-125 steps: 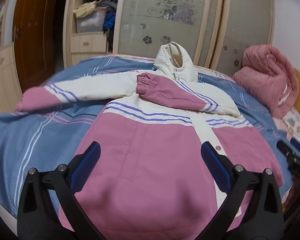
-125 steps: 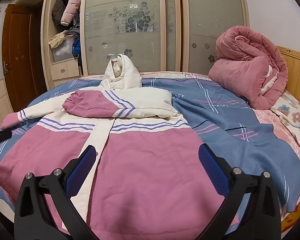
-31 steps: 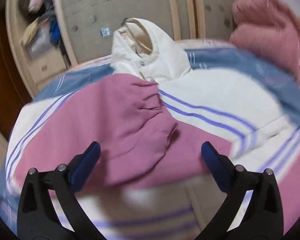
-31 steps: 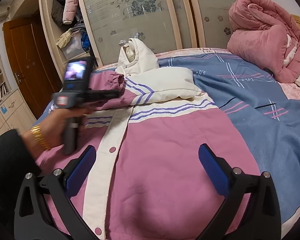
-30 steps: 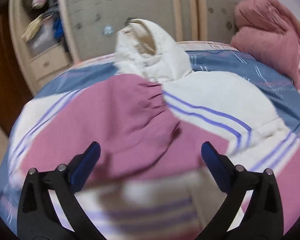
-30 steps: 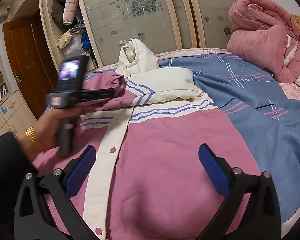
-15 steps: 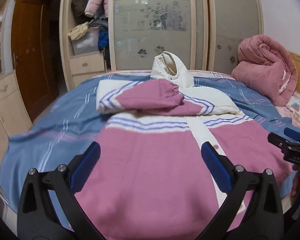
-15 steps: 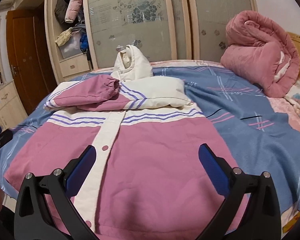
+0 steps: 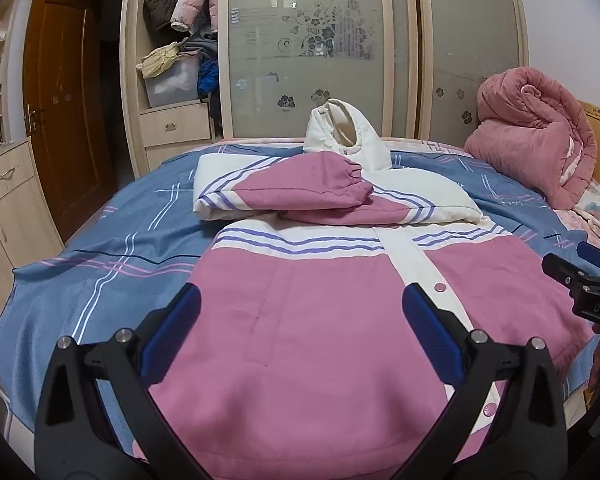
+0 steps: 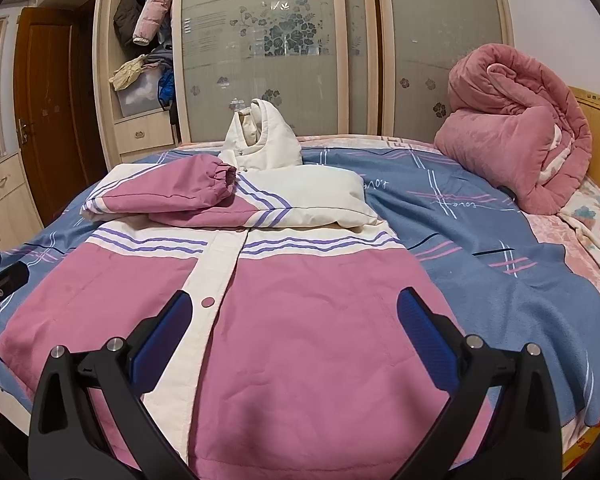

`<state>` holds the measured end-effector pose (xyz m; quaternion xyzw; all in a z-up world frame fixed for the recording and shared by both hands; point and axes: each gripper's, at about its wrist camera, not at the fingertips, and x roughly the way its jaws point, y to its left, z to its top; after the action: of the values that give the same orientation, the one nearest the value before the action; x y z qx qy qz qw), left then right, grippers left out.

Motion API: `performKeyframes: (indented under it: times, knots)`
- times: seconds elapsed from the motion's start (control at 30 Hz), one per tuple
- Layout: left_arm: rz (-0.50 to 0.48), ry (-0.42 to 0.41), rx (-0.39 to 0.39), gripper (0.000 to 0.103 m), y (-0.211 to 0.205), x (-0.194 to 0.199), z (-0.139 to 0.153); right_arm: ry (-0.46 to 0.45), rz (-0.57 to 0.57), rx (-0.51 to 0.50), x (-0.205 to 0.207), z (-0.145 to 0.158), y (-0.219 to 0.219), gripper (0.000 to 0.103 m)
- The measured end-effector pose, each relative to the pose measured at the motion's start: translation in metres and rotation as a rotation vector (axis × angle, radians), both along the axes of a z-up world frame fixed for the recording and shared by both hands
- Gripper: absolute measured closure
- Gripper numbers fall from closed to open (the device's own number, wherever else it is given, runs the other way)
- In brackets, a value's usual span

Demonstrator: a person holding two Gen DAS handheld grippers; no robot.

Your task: Fold large clothes

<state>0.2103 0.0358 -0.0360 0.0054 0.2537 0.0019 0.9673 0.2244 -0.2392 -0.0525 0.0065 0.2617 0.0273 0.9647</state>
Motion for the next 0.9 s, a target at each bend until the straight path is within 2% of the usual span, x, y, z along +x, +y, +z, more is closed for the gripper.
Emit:
performKeyframes:
  times: [0.9]
  knots:
    - [-0.024, 0.013, -0.016, 0.002, -0.013, 0.008, -0.004, 0.008, -0.001, -0.003, -0.002, -0.004, -0.004, 0.001]
